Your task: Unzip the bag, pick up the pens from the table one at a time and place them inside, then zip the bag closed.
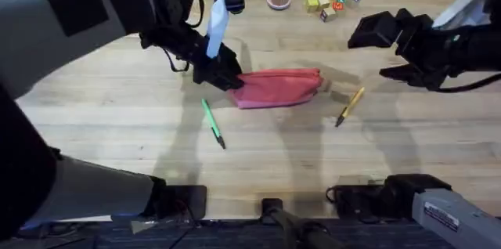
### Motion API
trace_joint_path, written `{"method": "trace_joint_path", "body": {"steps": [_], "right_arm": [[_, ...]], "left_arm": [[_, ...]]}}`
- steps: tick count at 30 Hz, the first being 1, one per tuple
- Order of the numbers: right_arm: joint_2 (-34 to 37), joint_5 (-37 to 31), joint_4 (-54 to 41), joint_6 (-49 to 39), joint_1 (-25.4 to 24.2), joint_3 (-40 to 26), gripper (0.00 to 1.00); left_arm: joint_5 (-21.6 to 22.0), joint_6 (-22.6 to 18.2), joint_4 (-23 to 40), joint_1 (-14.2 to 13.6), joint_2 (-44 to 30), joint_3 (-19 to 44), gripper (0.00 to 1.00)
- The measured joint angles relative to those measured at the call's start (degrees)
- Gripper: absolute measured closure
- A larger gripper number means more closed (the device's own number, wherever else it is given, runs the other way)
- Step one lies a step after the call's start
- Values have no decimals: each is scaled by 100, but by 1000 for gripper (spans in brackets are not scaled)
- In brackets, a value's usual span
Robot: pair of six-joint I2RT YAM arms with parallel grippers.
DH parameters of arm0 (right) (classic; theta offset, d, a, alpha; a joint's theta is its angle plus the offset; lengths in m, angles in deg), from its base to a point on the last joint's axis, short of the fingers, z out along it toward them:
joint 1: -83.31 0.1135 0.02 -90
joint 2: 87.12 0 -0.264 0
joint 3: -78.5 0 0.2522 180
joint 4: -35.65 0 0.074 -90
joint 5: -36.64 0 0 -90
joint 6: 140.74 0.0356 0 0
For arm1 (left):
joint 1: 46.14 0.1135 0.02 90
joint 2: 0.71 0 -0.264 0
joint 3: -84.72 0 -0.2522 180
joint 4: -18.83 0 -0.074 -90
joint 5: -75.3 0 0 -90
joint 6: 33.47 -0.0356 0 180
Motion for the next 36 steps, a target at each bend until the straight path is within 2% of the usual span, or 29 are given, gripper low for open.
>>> {"method": "trace_joint_path", "body": {"steps": [4,8,14,36], "right_arm": [[0,0,0,158,0,0,5],[0,0,-4,798,0,0,4],[16,1,-76,987,0,0,4],[1269,664,-87,-256,333,0,4]], "left_arm": [[2,0,-24,1,0,0,958],[2,0,-28,0,0,0,958],[2,0,-30,1,0,0,958],[2,0,-30,0,0,0,958]]}}
